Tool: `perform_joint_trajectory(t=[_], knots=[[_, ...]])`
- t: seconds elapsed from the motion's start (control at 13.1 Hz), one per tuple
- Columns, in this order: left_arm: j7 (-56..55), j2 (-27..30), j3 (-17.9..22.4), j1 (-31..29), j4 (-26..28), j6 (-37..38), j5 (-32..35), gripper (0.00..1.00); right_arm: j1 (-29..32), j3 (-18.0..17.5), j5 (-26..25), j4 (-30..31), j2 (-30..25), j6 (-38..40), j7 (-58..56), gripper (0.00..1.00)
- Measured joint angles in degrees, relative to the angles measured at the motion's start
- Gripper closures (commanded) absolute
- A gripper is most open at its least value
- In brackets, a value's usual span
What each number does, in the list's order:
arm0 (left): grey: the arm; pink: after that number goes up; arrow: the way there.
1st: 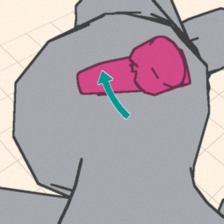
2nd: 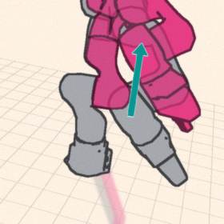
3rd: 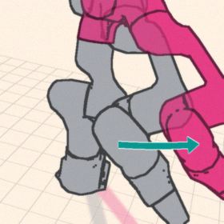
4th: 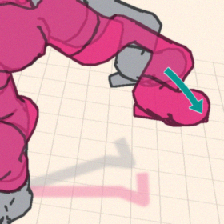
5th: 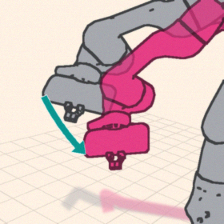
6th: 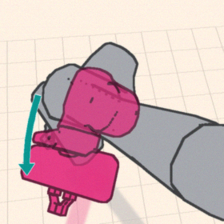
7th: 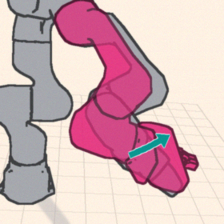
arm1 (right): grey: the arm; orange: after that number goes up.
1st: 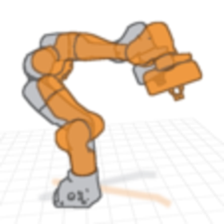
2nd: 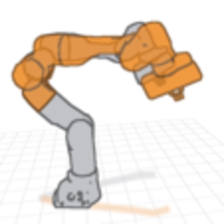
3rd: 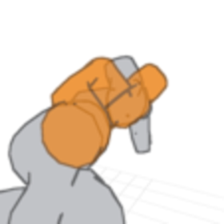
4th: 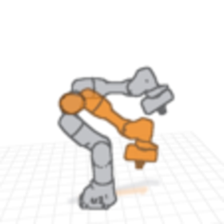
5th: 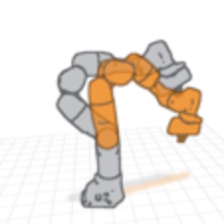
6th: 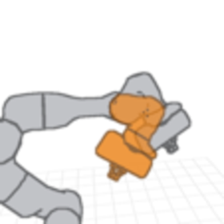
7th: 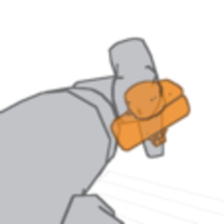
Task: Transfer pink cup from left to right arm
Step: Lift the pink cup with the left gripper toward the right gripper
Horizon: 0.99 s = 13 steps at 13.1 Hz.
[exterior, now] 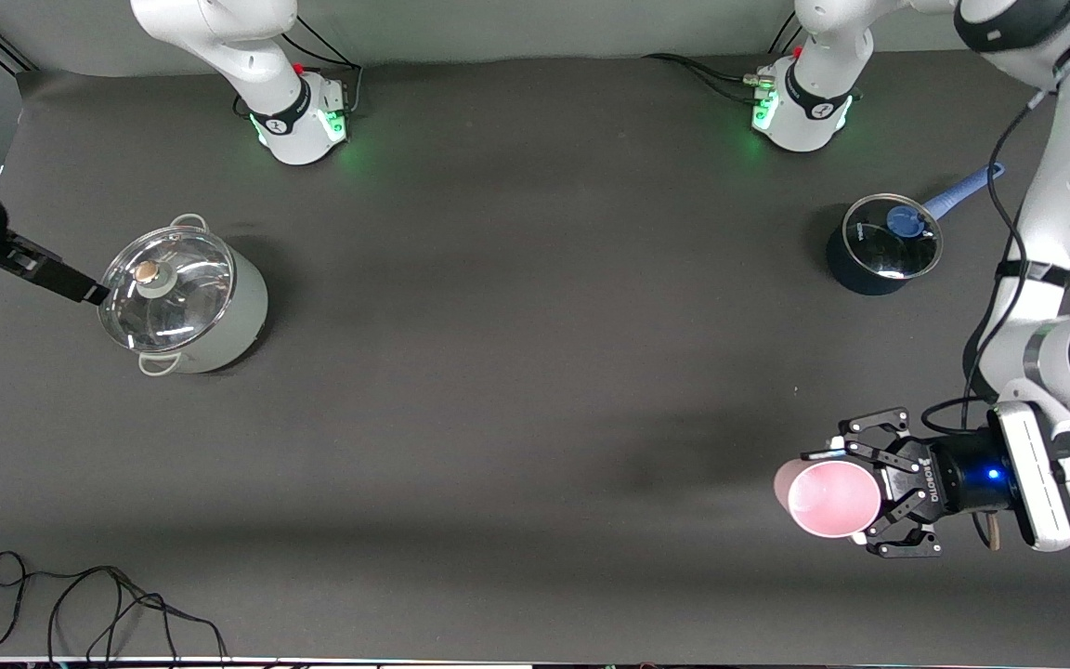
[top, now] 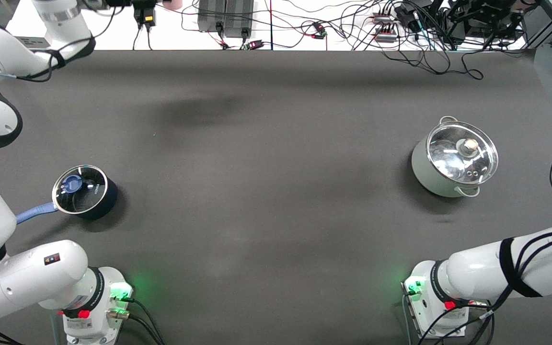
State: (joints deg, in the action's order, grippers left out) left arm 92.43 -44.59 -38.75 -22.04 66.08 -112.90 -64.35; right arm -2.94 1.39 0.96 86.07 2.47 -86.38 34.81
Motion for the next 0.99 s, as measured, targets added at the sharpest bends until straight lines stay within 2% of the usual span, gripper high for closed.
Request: perform_joint_trajectory(t=[0.23,0.46,0.76,0.99], knots=[[-12.21,7.17,-0.01,6.19,0.26,-9.14,2.85,1.00,-1.65,-0.10,0.22,0.00,-0.12,0.01,3.10,0.00],[-20.92,11.72,0.04,13.40,2.43,-21.06,6.88,1.00,-1.62,0.45,1.77,0.00,-0.14,0.01,3.22,0.00],[-23.29,13.51,0.08,23.56,7.09,-40.73,7.23,1.00,-1.56,0.73,2.19,0.02,-0.13,0.01,4.45,0.00],[-24.18,13.50,0.20,30.57,9.57,-52.03,7.22,1.00,-1.55,0.76,2.21,0.13,0.03,0.01,4.65,0.00]])
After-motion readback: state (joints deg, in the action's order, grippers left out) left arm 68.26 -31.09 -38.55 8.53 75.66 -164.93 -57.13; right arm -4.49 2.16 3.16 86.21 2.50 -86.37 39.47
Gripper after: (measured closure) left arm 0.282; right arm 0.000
